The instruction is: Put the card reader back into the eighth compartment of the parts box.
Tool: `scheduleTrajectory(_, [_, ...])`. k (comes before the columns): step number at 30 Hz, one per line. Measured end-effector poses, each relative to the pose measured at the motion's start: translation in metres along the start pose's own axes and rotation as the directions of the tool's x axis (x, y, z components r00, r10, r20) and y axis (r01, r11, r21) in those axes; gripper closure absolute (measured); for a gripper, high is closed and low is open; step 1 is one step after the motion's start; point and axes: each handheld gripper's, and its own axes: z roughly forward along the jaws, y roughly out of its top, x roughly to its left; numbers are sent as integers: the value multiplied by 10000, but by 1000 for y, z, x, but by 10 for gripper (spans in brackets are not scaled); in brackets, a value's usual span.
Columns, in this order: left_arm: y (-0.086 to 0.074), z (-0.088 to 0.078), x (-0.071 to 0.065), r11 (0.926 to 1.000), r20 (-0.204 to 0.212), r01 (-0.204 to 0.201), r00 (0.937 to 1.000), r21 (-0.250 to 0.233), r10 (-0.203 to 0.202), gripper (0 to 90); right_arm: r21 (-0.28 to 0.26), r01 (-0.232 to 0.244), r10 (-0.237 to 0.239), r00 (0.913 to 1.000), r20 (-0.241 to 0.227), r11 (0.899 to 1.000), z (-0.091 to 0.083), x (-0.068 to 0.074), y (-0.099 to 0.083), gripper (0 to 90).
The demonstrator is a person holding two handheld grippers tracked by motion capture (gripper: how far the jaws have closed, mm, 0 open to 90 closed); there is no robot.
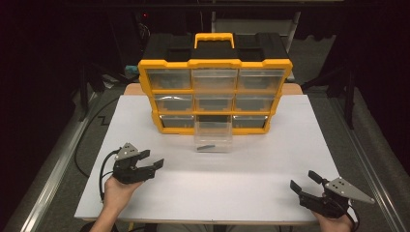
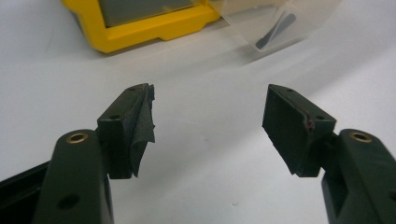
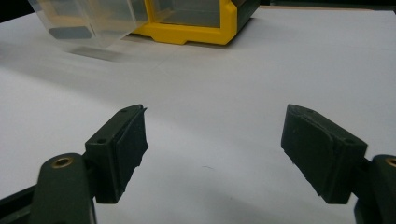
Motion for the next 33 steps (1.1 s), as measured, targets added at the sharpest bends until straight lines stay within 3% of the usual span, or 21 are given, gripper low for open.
scheduleTrajectory(14, [-19,-5,11,9972,-694,286,9970,-695,-335,334,6,-8,8,10000,17,10000,0,0,0,224])
scheduleTrajectory(33, [-40,-14,20,9881,-1025,592,9920,-1417,-742,324,-45,13,-13,10000,9,10000,-1,0,0,225])
